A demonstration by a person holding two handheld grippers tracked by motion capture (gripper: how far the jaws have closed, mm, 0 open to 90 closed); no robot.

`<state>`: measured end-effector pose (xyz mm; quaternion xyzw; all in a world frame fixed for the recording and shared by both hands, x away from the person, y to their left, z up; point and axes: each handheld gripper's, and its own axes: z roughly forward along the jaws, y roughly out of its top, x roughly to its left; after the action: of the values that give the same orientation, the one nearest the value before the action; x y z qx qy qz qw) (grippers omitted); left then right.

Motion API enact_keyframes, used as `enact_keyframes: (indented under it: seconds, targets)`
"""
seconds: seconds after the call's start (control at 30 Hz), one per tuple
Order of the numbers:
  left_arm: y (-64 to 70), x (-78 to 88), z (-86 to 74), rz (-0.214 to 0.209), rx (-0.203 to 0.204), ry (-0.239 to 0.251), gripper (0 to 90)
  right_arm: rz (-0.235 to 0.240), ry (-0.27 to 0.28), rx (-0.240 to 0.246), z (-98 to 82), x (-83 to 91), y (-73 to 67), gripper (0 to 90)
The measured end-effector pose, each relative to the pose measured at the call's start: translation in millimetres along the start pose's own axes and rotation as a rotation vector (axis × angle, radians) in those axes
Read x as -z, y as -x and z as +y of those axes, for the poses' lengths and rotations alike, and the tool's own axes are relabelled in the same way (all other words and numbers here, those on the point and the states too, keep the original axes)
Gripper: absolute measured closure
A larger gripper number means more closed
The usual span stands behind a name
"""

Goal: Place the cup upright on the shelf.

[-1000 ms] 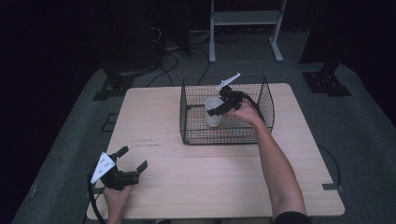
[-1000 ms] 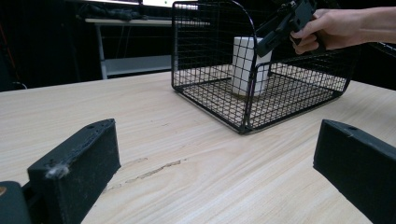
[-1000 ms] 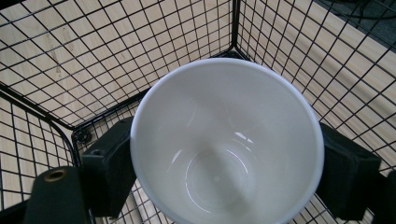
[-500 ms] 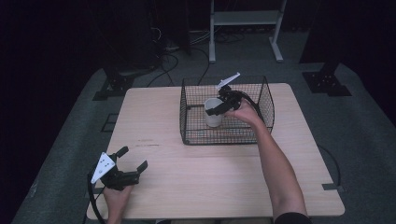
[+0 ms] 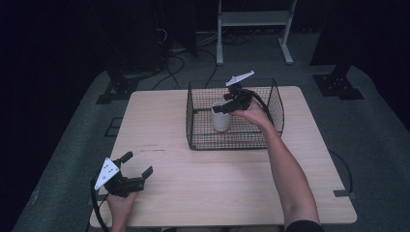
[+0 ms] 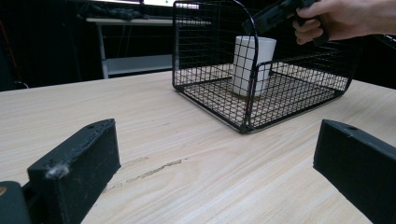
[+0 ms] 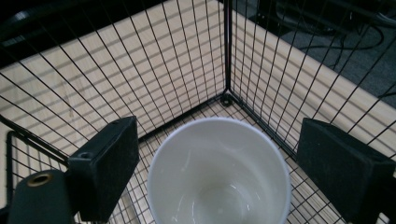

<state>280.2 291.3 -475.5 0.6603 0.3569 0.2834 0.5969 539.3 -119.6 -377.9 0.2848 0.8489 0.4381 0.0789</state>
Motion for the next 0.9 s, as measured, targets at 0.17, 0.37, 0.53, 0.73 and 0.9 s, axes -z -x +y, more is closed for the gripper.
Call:
enact_keyframes:
  seconds: [0.17,0.37,0.53,0.73,0.9]
  targets:
    - [0.1,-0.2,-0.1,0.003,0.001,-0.001,0.0,0.005,0.018,-0.009,2.1,9.5,0.0,12.2]
    - [-0.1,-0.2,0.0,0.005,-0.002,-0.001,0.0,0.017,0.032,-0.018,3.2,19.0,0.6,12.2]
    - [-0.3,0.4,0.0,0.0,-0.001,-0.002,0.0,0.022,0.044,-0.016,6.0,24.7,-3.6,12.2]
    - [0.3,0.6,0.1,-0.003,-0.003,0.0,0.0,0.026,0.05,-0.004,8.9,32.6,-12.2,12.2]
    - [0.4,0.3,0.0,-0.002,-0.004,-0.001,0.0,0.034,0.067,-0.017,5.1,39.0,-12.3,12.3]
